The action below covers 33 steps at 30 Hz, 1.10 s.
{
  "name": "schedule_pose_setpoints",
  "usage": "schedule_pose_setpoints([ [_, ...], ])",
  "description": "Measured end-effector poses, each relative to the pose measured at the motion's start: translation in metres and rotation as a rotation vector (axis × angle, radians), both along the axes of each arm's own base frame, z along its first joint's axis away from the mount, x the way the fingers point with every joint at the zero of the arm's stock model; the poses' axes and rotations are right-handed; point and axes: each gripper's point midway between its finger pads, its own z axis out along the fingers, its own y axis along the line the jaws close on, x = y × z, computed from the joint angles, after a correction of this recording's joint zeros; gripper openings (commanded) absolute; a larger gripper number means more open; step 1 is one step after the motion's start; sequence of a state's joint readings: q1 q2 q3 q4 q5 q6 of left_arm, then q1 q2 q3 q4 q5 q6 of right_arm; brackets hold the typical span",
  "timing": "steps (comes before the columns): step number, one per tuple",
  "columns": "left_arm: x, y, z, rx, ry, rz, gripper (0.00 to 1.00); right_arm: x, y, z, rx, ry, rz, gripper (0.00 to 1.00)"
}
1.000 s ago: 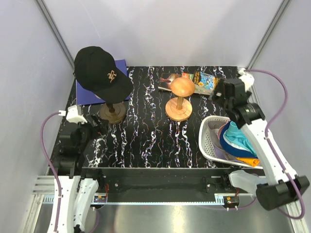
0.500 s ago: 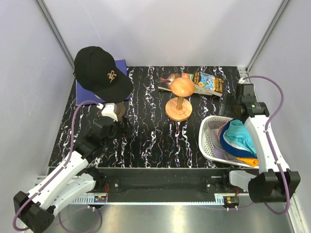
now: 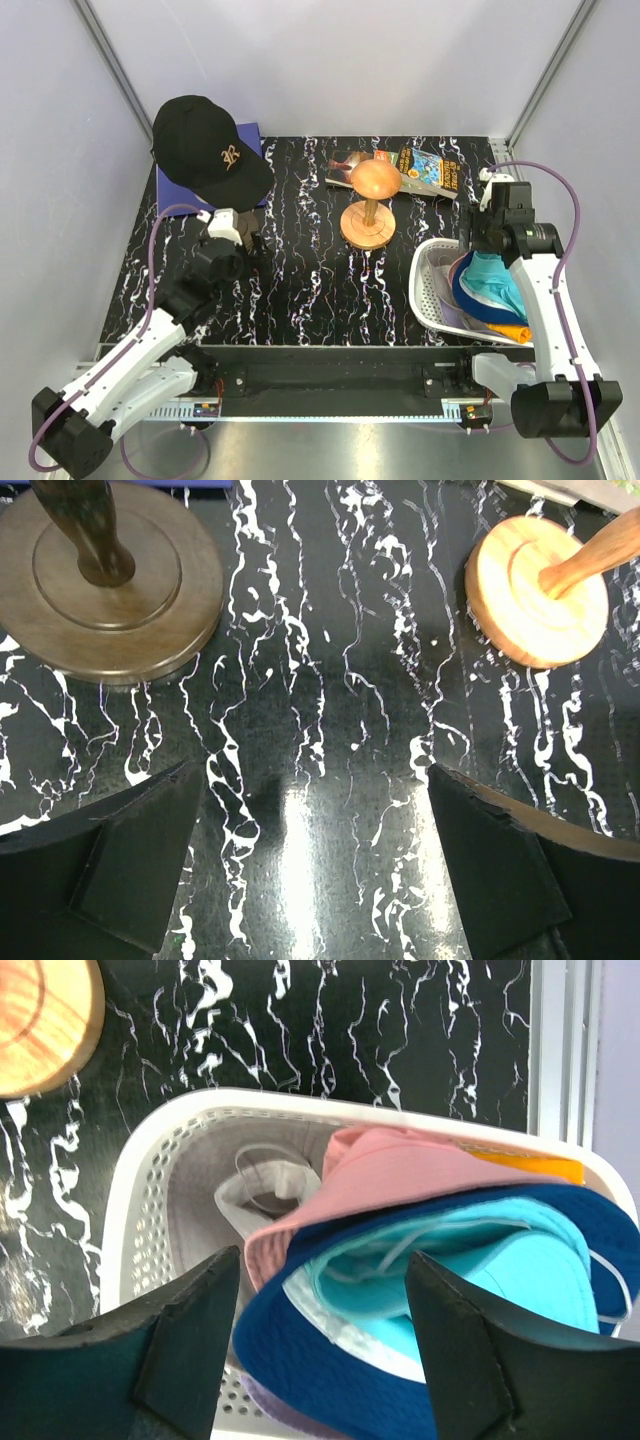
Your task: Stack the hats
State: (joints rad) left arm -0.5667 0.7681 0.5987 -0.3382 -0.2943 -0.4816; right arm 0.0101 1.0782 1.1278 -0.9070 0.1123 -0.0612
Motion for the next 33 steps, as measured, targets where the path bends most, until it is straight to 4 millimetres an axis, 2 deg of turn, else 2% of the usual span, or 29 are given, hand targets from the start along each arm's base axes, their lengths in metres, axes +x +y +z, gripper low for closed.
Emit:
schedule_pose_setpoints([
  [4, 0.001, -0.001, -0.006, 0.012, 0.019, -0.001, 0.99, -0.008, 0.000, -0.003, -0.011, 0.029, 0.017, 0.70],
  [11, 0.001, -0.001, -0.006, 0.011, 0.017, -0.001, 0.99, -0.012, 0.003, -0.020, -0.012, 0.126, 0.061, 0.66],
  [22, 0.004, -0.003, -0.002, 0.002, -0.001, -0.001, 0.99, -0.018, 0.005, -0.033, -0.016, 0.204, 0.108, 0.51],
  [28, 0.008, -0.005, -0.005, 0.015, 0.001, -0.007, 0.99, -0.026, 0.004, -0.035, -0.027, 0.234, 0.127, 0.52],
  [33, 0.011, -0.006, -0.006, 0.022, 0.002, -0.012, 0.99, -0.037, 0.003, -0.029, -0.034, 0.228, 0.135, 0.54],
])
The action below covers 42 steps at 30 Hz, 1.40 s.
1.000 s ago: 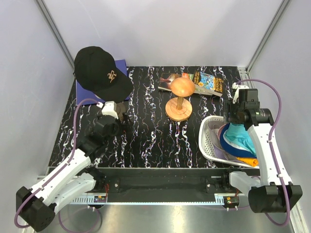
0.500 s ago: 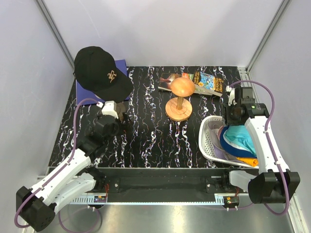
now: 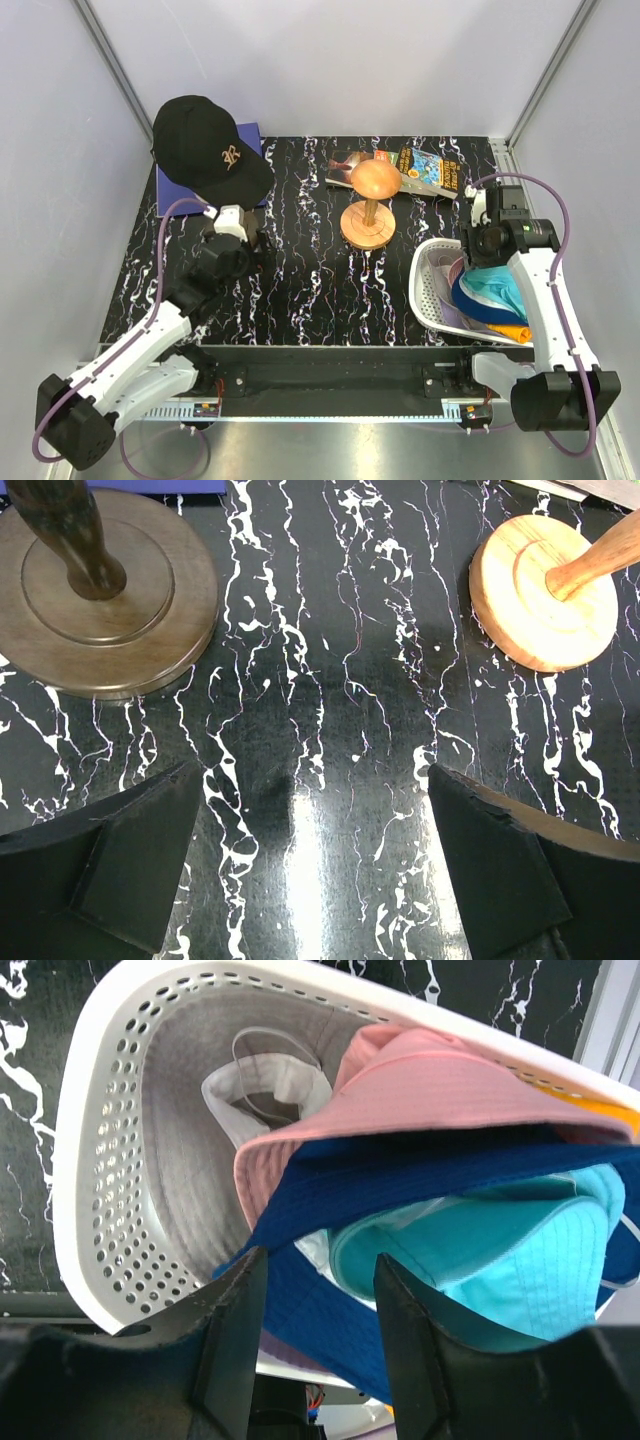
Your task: Stack the hats
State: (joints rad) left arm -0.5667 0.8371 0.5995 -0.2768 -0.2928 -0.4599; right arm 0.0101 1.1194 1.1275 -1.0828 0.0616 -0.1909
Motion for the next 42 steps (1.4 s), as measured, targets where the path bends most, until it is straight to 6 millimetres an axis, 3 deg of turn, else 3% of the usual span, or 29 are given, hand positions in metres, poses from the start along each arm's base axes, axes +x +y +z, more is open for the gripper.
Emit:
schedule_pose_setpoints([
  [8, 0.007, -0.006, -0.004, 0.025, 0.011, -0.024, 0.99, -0.010, -0.001, 0.003, -0.010, 0.003, 0.016, 0.56],
  [14, 0.009, -0.009, -0.003, 0.026, 0.007, -0.037, 0.99, -0.021, -0.004, -0.016, -0.031, 0.050, 0.030, 0.52],
  [15, 0.009, -0.009, -0.003, 0.027, 0.006, -0.039, 0.99, -0.022, -0.006, -0.019, -0.040, 0.060, 0.029, 0.49],
  [16, 0.010, -0.009, -0.003, 0.028, 0.007, -0.039, 0.99, -0.022, -0.007, -0.020, -0.046, 0.064, 0.028, 0.30],
  [20, 0.013, -0.011, -0.005, 0.038, 0.010, -0.048, 0.99, -0.015, -0.011, -0.021, -0.067, 0.065, 0.029, 0.00],
  [24, 0.016, -0.014, -0.004, 0.055, 0.007, -0.064, 0.99, -0.003, -0.013, -0.015, -0.079, 0.061, 0.020, 0.00],
  [27, 0.018, -0.014, -0.004, 0.075, 0.004, -0.075, 0.99, 0.007, -0.020, 0.007, -0.115, 0.039, -0.003, 0.00],
  [32, 0.019, -0.013, -0.004, 0.098, 0.000, -0.088, 0.99, 0.031, -0.030, 0.088, -0.151, -0.152, -0.084, 0.00],
  [36, 0.019, -0.014, -0.003, 0.109, -0.006, -0.104, 0.99, 0.034, -0.031, 0.138, -0.128, -0.284, -0.137, 0.00],
  [42, 0.018, -0.018, -0.001, 0.109, -0.009, -0.137, 0.99, 0.029, -0.018, 0.161, -0.044, -0.310, -0.149, 0.00],
])
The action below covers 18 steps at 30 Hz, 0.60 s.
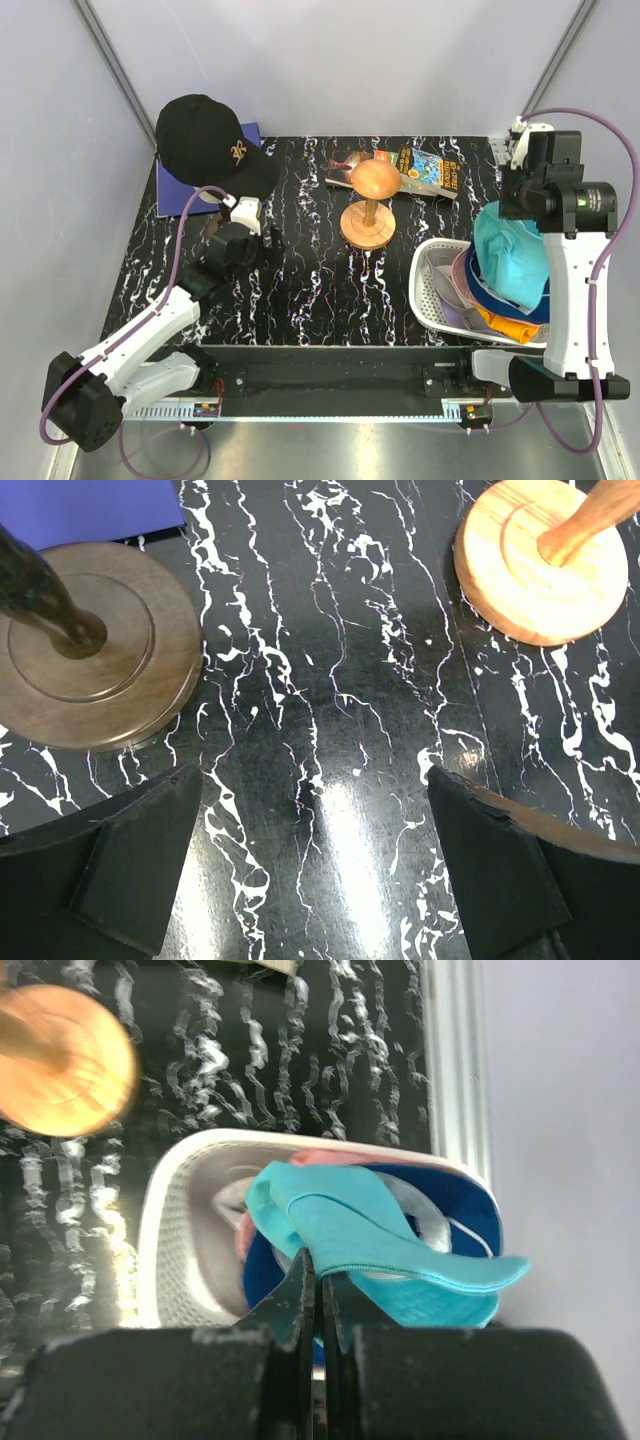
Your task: Stack the hats
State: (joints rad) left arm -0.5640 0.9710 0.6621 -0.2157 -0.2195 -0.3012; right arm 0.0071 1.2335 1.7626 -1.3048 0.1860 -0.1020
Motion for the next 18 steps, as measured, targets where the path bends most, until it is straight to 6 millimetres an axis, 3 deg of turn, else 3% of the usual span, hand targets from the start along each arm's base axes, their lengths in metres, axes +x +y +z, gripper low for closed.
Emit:
schedule_pose_setpoints([
  [2, 0.000, -0.001, 0.001, 0.001, -0.001, -0.009, 0.99, 0.003, 0.008, 0.011, 0.041, -0.015, 0.016, 0.00],
  [4, 0.000, -0.002, 0.003, -0.002, -0.004, -0.012, 0.99, 0.011, 0.015, 0.035, 0.081, -0.069, 0.033, 0.00],
  [9, -0.001, -0.003, 0.003, -0.002, 0.002, -0.018, 0.99, 0.030, 0.037, 0.117, 0.191, -0.322, 0.097, 0.00],
  [12, -0.004, -0.001, 0.000, 0.007, 0.016, -0.017, 0.99, 0.038, 0.054, 0.155, 0.285, -0.475, 0.146, 0.00],
  [15, -0.006, 0.001, 0.001, 0.007, 0.017, -0.017, 0.99, 0.058, 0.076, 0.173, 0.430, -0.597, 0.202, 0.00],
  [18, -0.008, 0.002, 0.005, 0.003, 0.008, -0.016, 0.99, 0.090, 0.104, 0.171, 0.644, -0.673, 0.247, 0.00],
])
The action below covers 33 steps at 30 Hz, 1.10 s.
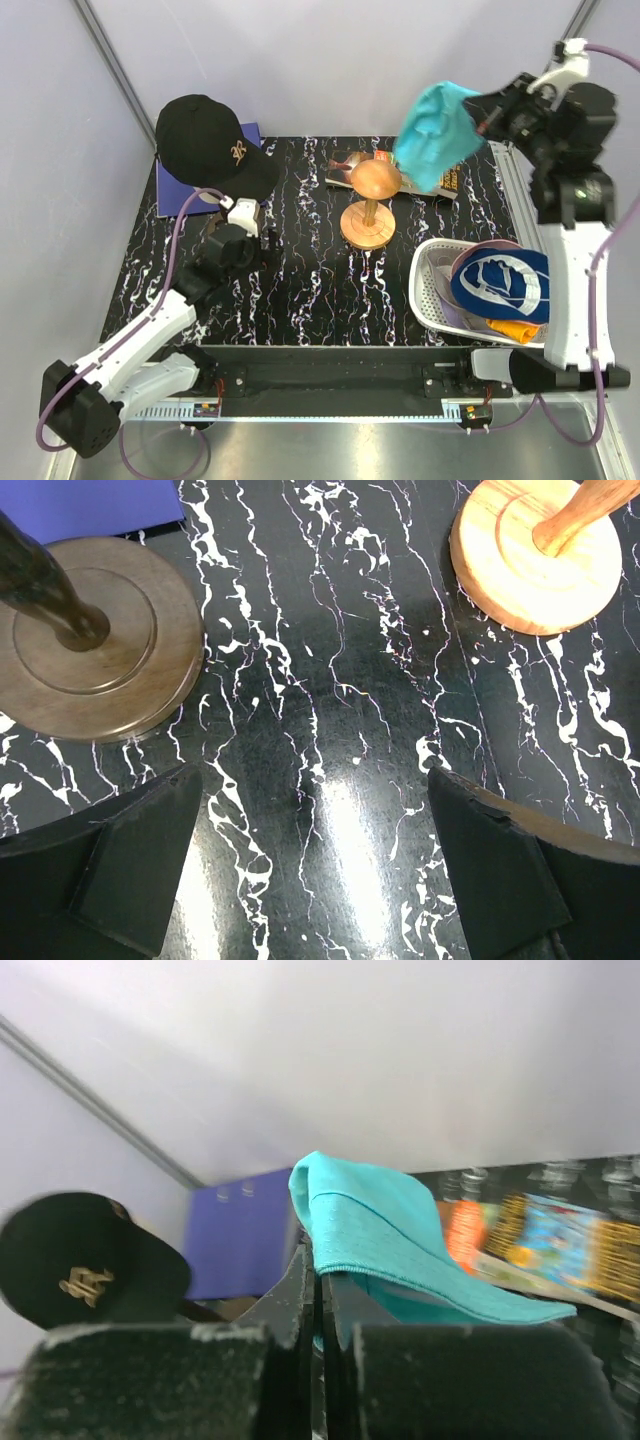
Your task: Stack the hats
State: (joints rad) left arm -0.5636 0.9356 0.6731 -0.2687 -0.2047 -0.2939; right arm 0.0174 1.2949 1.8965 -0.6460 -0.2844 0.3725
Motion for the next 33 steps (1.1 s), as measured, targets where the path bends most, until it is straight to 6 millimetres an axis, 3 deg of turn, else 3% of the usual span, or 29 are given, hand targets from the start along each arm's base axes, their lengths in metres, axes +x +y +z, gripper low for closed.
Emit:
schedule_pose_setpoints([
  [2, -0.002, 0.002, 0.002, 0.001, -0.001, 0.002, 0.99, 0.020, 0.023, 0.000, 0.067, -0.024, 0.060, 0.00],
  [6, -0.005, 0.006, 0.005, 0.008, -0.004, 0.010, 0.99, 0.066, 0.106, -0.008, 0.136, -0.040, 0.262, 0.00],
  [8, -0.005, 0.007, 0.007, 0.005, -0.010, 0.013, 0.99, 0.075, 0.142, -0.017, 0.168, -0.031, 0.348, 0.00],
  [11, -0.006, 0.008, 0.008, 0.005, -0.015, 0.019, 0.99, 0.081, 0.171, -0.019, 0.223, -0.035, 0.417, 0.00],
  [20, -0.008, 0.004, 0.017, 0.035, -0.028, -0.007, 0.99, 0.061, 0.198, 0.022, 0.308, -0.146, 0.482, 0.00],
  [27, -0.017, -0.045, 0.048, 0.061, -0.091, -0.184, 0.98, 0.053, 0.190, 0.030, 0.299, -0.156, 0.392, 0.00],
  [30, -0.028, -0.070, 0.071, 0.037, -0.128, -0.265, 0.98, 0.051, 0.183, 0.026, 0.291, -0.147, 0.352, 0.00],
  [33, -0.040, -0.095, 0.107, 0.001, -0.195, -0.332, 0.99, 0.048, 0.181, 0.019, 0.279, -0.131, 0.318, 0.00],
])
